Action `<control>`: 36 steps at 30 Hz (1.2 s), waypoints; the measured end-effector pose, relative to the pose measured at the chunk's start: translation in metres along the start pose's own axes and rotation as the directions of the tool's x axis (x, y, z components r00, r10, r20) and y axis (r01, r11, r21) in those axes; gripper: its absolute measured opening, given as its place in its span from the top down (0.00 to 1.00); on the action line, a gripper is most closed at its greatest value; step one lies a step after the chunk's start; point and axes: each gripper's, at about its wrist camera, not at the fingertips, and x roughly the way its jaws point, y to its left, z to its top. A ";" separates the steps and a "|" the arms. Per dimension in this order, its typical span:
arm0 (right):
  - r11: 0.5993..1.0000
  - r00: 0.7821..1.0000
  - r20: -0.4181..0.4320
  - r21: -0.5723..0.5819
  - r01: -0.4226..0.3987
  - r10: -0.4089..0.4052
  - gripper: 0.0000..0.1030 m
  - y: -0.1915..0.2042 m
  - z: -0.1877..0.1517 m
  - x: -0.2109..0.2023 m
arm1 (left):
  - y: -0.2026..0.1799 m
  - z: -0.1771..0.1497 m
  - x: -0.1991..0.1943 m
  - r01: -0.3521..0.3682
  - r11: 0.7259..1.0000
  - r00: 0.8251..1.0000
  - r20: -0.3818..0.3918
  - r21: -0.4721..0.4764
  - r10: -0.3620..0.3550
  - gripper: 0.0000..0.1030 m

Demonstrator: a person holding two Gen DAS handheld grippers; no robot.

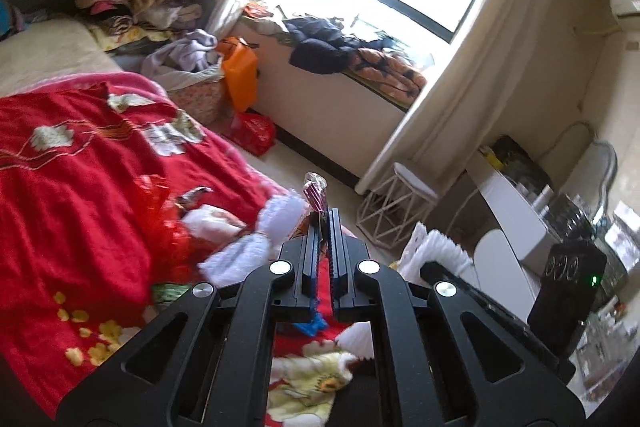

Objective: Collect trash
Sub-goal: 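Carry the foam nets and wrapper with both grippers over the yellow bin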

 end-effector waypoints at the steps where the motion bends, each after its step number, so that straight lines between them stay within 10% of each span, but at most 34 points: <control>1: 1.000 1.000 0.007 0.007 0.010 -0.010 0.84 -0.005 0.001 -0.003 | -0.004 -0.001 0.001 0.006 1.000 1.000 -0.003 0.007 -0.006 0.98; 36: 0.925 0.941 0.095 0.240 0.296 -0.326 0.84 -0.144 0.000 -0.081 | -0.123 -0.067 0.085 0.220 0.958 0.955 -0.241 0.186 -0.172 0.98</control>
